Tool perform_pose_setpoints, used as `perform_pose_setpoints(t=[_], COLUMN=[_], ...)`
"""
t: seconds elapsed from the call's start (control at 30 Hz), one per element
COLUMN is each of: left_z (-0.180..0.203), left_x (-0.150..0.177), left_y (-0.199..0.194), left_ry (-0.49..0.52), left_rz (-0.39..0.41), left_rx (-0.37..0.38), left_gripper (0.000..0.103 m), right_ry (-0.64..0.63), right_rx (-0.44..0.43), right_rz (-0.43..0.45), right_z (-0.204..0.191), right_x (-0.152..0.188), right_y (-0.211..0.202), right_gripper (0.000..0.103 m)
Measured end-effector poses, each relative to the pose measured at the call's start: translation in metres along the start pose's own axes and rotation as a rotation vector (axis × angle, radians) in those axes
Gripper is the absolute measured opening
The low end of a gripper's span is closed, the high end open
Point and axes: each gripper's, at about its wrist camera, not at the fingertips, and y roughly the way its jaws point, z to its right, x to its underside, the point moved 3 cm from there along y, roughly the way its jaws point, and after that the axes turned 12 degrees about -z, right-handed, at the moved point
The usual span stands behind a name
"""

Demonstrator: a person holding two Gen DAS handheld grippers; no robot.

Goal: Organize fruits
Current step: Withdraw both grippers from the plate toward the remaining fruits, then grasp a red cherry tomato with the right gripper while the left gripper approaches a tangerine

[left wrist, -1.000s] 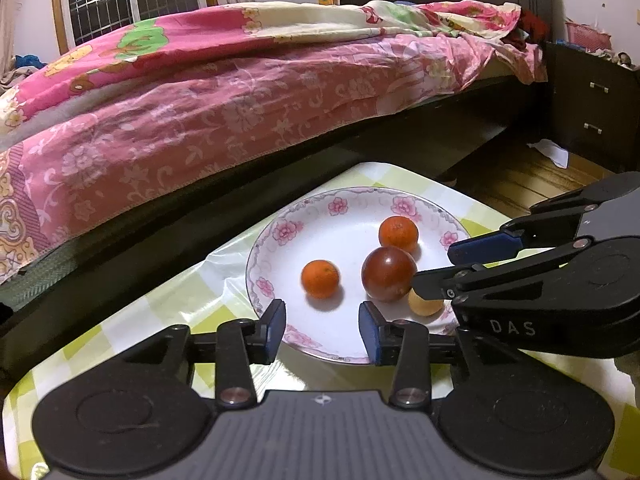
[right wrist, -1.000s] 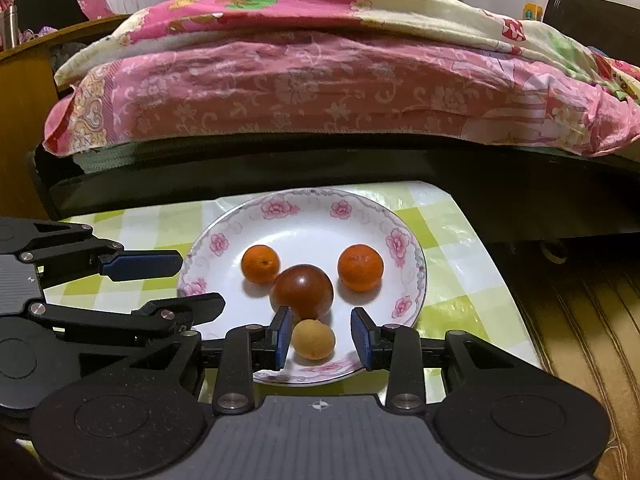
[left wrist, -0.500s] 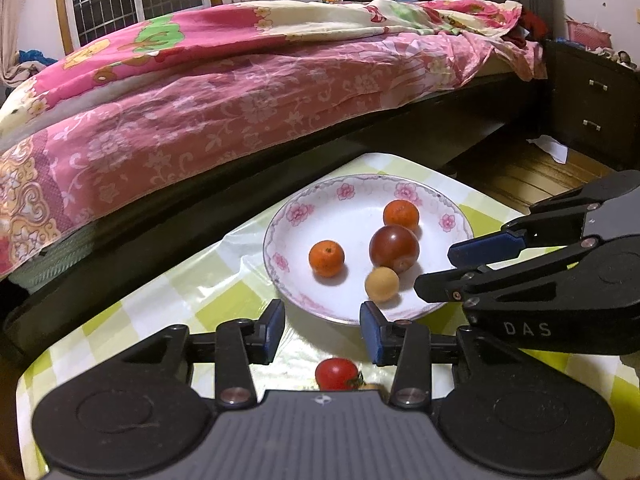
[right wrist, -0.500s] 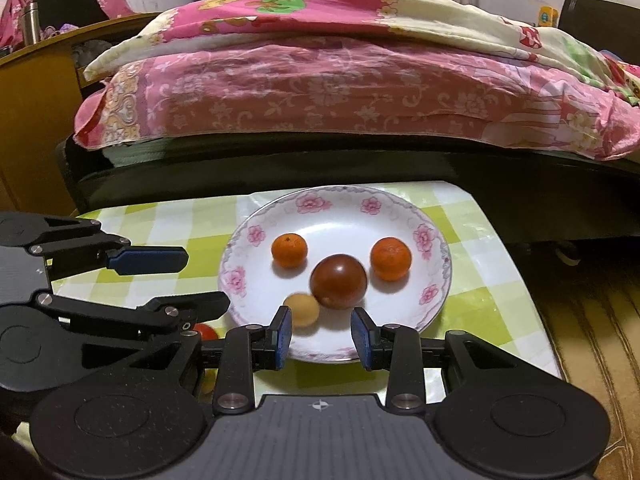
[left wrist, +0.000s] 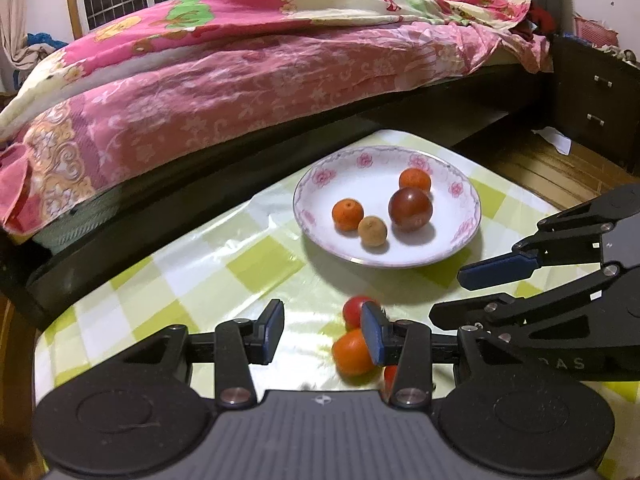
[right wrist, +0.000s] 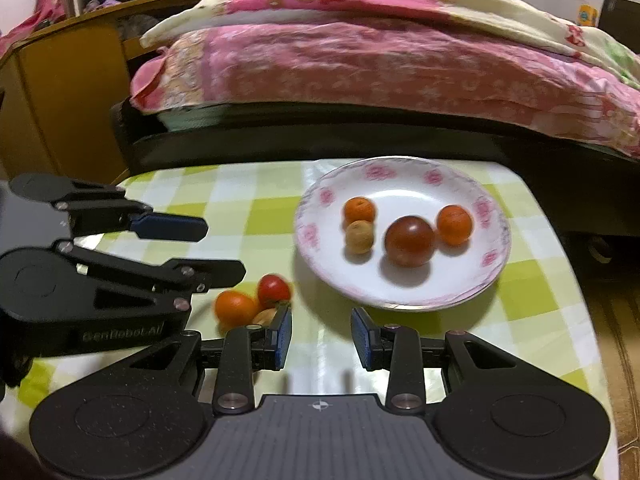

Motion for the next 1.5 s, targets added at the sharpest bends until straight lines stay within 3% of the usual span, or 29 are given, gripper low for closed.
perform_pose_setpoints(t=[0.43, 0.73, 0.83, 1.5], left_z=[-0.016, -0.017, -0.011, 0.020], left_x=[0.024, 0.026, 0.024, 0.016], left_y=[-0.014, -0.009, -0.006, 0.042], left_ry=[-0.002, 0.003, 0.022, 0.160], left_rz=[-0.032, -0.041, -0.042, -0.089], left_rx=[0.004, 0.029, 0.046, 0.065], left_gripper=[0.051, 0.051, 0.051, 0.051], right_ry=[-0.082, -0.092, -0.083, 0.007], right_rx=[-0.083, -0.091, -0.079, -0.050], right_rz=[-0.076, -0.116, -0.135, -0.145], right_z=[-0.036, -0.045, -0.042, -0.002], right_x=[0.014, 0.012, 0.015, 0.033], right_y=[0.013, 0.032, 0.035, 0.017], right_gripper=[0.031, 0.031, 0.026, 0.026])
